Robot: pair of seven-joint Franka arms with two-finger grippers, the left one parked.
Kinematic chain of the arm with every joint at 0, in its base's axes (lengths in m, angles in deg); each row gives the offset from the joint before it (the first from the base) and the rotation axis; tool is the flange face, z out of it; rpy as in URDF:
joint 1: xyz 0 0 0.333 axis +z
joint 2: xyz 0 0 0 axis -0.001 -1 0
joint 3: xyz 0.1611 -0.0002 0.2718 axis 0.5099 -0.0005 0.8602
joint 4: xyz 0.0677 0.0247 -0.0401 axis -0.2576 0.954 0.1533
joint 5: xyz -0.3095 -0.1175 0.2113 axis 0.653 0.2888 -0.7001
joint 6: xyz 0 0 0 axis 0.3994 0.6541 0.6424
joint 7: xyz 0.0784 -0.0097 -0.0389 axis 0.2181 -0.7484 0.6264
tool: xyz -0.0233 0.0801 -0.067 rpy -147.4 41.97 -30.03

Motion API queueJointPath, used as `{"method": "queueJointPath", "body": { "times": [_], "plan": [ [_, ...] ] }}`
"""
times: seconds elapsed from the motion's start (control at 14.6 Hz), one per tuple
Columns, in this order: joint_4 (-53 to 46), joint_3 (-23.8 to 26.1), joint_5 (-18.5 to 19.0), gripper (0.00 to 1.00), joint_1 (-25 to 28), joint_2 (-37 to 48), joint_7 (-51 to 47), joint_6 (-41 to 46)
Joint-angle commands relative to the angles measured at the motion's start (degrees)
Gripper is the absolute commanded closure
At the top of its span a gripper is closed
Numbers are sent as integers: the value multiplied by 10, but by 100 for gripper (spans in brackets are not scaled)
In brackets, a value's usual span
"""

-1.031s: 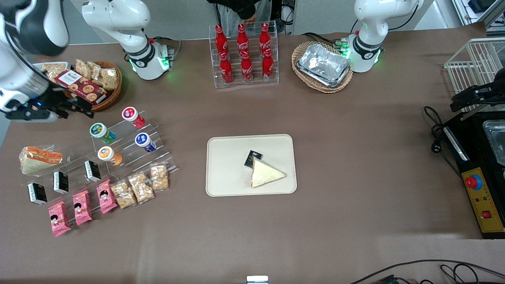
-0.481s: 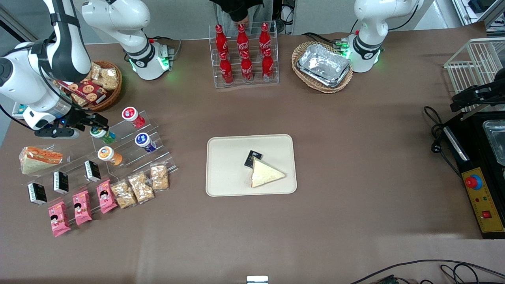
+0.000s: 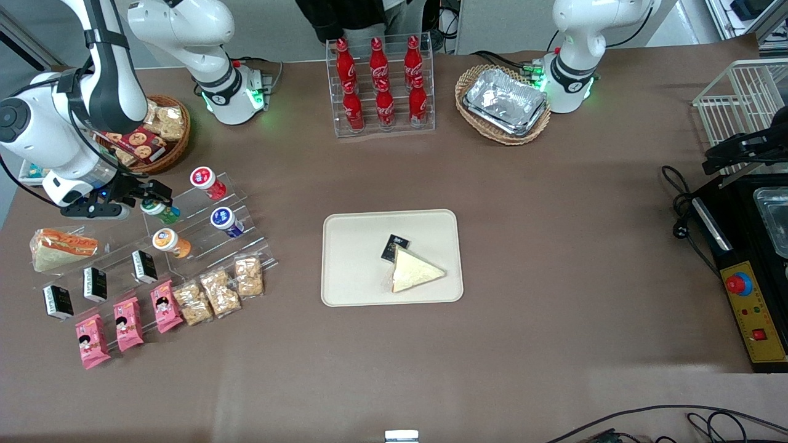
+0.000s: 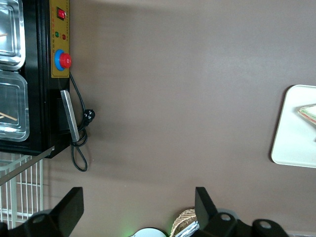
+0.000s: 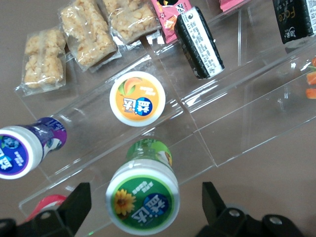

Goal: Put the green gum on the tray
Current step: 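Close the right gripper on the green-lidded cup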

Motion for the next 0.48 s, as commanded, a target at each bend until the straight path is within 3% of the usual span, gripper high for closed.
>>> {"method": "queueJointPath", "body": {
  "times": [0.0, 0.27, 0.41],
  "plan": [
    [4, -2, 7, 0, -1, -5, 7, -15],
    [4, -2, 7, 3, -1, -11, 7, -16],
    [4, -2, 7, 15, -1, -14, 7, -17]
  ]
}}
